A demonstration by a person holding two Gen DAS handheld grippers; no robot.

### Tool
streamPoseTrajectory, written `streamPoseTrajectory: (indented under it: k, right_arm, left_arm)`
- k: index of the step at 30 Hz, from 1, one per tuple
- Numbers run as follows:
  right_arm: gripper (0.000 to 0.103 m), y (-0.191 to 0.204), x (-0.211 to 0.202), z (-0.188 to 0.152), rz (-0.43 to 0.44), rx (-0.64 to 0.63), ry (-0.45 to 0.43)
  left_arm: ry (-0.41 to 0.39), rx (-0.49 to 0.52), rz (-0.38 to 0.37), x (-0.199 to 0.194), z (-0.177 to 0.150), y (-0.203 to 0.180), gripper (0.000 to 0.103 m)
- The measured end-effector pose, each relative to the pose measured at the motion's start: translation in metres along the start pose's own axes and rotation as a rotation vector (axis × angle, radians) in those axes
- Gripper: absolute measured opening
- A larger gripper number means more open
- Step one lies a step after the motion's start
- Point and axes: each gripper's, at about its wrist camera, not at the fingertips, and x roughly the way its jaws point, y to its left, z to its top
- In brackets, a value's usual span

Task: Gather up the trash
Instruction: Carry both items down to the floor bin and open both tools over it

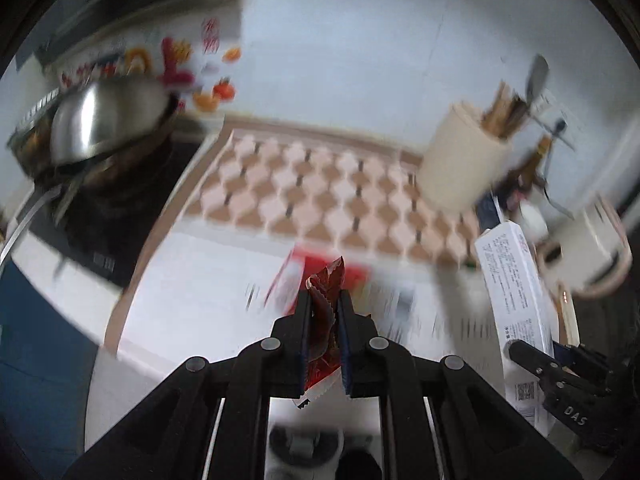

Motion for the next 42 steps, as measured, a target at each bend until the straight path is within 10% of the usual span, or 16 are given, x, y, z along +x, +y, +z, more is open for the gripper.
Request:
streamPoseTrajectory:
  k: [8, 19, 26, 34, 36, 38, 39, 42]
  right_arm:
    - [0.036, 0.038, 0.007, -0.202, 0.081, 0.214, 0.213]
    - [0.036, 0.011, 0.227, -0.419, 0.093, 0.362, 0.605]
    - [0.036, -0.024, 0.402, -0.505, 0.106, 0.428, 0.72]
    - [0.037, -0.036, 0.483, -0.545, 0.094, 0.411, 0.794]
    - [0.038, -0.038, 0.483, -0.545, 0.071, 0.404, 0.805]
    - [0.057, -0.037, 0.482, -0.538, 0.061, 0.405, 0.806]
    - [0.078, -0.038, 0.48, -0.536, 0.052, 0.404, 0.803]
    - [0.093, -0.042, 0.469, -0.522, -0.01, 0.361, 0.773]
  left_arm:
    - [0.431, -0.006, 0.027, 0.069, -0.172, 0.075, 0.009]
    - [0.857, -0.088, 0.044, 0.342, -0.38, 0.089, 0.01]
    - [0.932, 0.001, 0.086, 0.471, -0.467, 0.088, 0.01]
    - [0.912, 0.04, 0.081, 0.487, -0.474, 0.089, 0.016]
    - [0.887, 0.057, 0.096, 0.484, -0.47, 0.087, 0.03]
    - [0.856, 0.064, 0.11, 0.478, -0.462, 0.087, 0.081]
    - [0.83, 0.074, 0.132, 0.474, -0.458, 0.087, 0.088]
    - [0.784, 0.113, 0.18, 0.46, -0.45, 0.087, 0.096]
